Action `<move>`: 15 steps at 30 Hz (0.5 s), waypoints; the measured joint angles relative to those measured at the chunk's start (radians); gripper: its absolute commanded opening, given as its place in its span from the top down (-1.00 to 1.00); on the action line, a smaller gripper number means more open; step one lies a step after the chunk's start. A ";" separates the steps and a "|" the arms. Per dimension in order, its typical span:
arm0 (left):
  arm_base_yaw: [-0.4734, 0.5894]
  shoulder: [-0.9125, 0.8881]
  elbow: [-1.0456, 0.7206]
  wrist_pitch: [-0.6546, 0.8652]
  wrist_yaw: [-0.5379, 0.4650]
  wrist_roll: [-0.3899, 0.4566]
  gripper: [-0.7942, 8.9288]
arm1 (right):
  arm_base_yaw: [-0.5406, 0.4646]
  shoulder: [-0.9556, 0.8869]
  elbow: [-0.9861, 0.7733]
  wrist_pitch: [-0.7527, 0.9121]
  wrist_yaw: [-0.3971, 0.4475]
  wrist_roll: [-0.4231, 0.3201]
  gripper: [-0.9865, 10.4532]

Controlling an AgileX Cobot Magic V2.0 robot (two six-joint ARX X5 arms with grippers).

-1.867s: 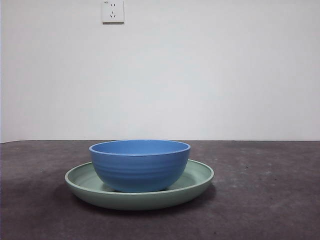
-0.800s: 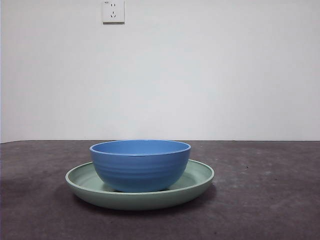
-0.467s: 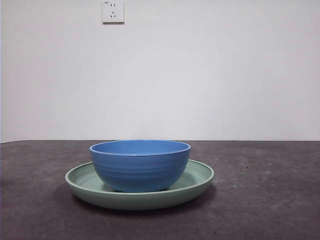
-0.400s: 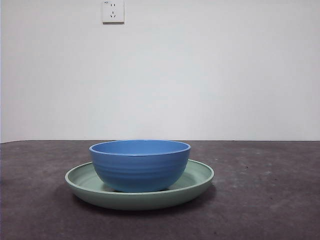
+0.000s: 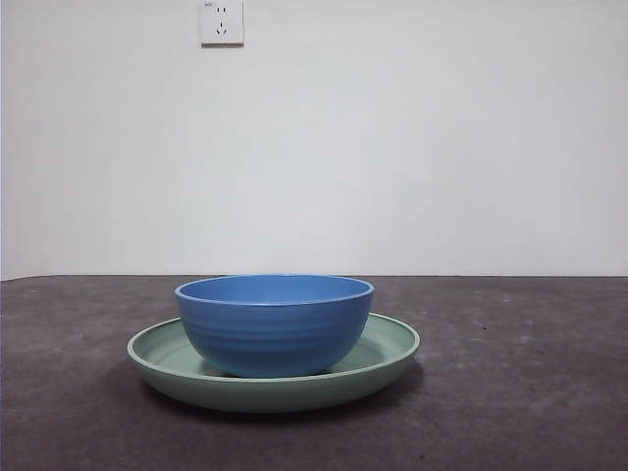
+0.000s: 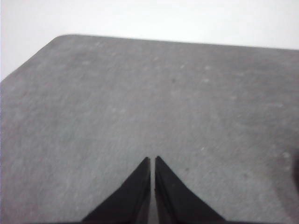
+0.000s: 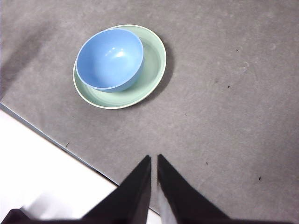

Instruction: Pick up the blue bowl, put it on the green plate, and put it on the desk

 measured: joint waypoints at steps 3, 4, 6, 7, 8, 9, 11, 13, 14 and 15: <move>0.017 -0.029 -0.025 -0.002 0.000 0.000 0.80 | 0.000 0.000 0.000 0.000 0.000 0.000 0.80; 0.020 -0.040 -0.030 -0.002 0.000 0.000 0.80 | 0.000 0.000 0.000 0.000 0.000 0.000 0.80; 0.021 -0.057 -0.034 -0.002 0.000 0.000 0.80 | 0.000 0.000 0.000 0.000 0.000 0.000 0.80; 0.021 -0.066 -0.034 -0.002 0.000 0.000 0.80 | 0.000 0.000 0.000 0.000 0.000 0.000 0.80; 0.021 -0.073 -0.035 -0.004 0.000 0.000 0.80 | 0.000 0.000 0.000 0.000 0.000 0.000 0.80; 0.021 -0.083 -0.035 -0.011 0.000 0.000 0.80 | 0.000 0.000 0.000 0.000 0.000 0.000 0.80; 0.021 -0.101 -0.035 -0.028 0.000 0.000 0.80 | 0.000 0.000 0.000 0.000 0.000 0.000 0.80; 0.021 -0.121 -0.044 -0.041 -0.001 0.000 0.80 | 0.000 0.000 0.000 0.000 0.000 0.000 0.80; 0.020 -0.125 -0.046 -0.037 -0.002 0.000 0.80 | 0.000 0.000 0.000 0.000 0.000 0.000 0.80; 0.019 -0.131 -0.047 -0.034 -0.002 0.000 0.80 | 0.000 0.000 0.000 0.000 0.000 0.000 0.80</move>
